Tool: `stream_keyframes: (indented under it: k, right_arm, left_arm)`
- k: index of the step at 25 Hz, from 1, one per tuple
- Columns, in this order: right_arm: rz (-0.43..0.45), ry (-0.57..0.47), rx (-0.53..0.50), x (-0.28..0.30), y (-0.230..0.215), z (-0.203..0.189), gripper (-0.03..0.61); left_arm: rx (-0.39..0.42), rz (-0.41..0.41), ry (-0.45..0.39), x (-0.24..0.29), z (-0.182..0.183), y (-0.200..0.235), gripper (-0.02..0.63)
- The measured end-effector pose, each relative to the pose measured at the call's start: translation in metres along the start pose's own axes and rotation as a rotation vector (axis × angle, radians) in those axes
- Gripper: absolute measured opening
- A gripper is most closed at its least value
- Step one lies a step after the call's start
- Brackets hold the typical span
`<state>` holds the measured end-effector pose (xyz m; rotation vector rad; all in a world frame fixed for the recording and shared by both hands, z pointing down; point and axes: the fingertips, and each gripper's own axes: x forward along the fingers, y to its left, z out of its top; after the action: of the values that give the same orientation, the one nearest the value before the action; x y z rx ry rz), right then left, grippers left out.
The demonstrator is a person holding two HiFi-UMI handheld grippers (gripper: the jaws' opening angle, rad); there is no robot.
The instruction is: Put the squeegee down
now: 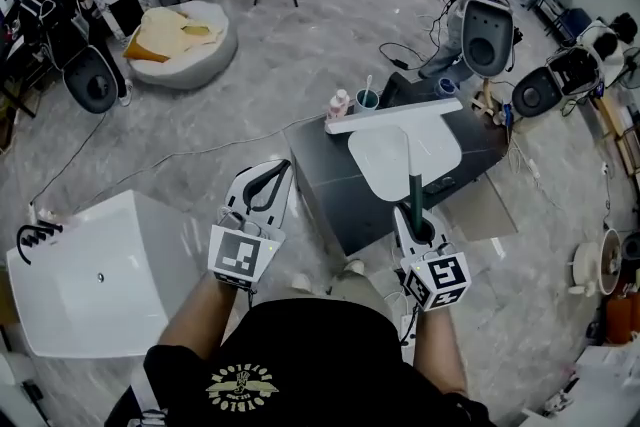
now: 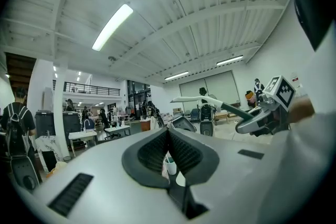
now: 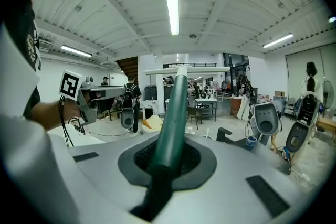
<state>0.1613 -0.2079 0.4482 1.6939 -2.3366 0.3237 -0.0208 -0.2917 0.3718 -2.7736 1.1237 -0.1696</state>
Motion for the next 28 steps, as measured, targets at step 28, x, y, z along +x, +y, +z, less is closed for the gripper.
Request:
stream_keyframes:
  k: [28]
  right_arm:
    - [0.169, 0.232, -0.001, 0.081, -0.052, -0.110, 0.038]
  left_arm:
    - [-0.037, 0.075, 0.056, 0.092, -0.030, 0.000, 0.021]
